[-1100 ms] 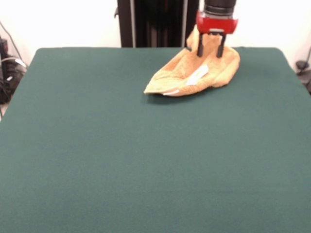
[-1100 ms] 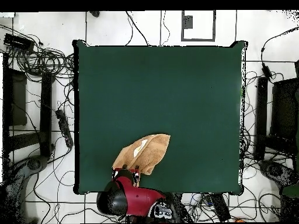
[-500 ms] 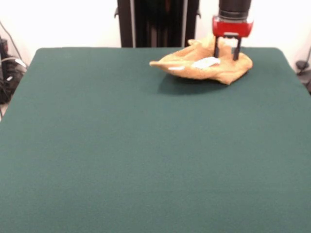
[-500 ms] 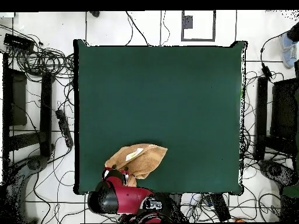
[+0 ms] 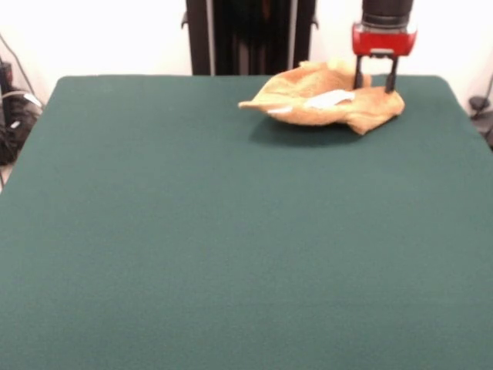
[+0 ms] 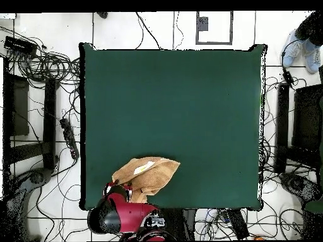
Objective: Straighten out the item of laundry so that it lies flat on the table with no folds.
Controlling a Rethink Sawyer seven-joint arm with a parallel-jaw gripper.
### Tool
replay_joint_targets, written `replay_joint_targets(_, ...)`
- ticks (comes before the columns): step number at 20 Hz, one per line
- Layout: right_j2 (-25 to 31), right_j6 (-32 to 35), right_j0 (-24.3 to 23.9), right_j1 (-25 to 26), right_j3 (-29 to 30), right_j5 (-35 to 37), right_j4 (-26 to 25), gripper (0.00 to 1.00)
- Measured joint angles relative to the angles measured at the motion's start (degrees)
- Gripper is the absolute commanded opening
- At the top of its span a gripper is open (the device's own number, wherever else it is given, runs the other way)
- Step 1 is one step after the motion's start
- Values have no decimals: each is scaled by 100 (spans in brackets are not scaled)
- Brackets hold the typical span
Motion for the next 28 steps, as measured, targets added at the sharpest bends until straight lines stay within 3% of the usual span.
replay_joint_targets(22, 6, 4, 397, 70, -17, 2, 8, 100)
replay_joint_targets(28, 8, 166, 401, 261, -26, 1, 661, 100)
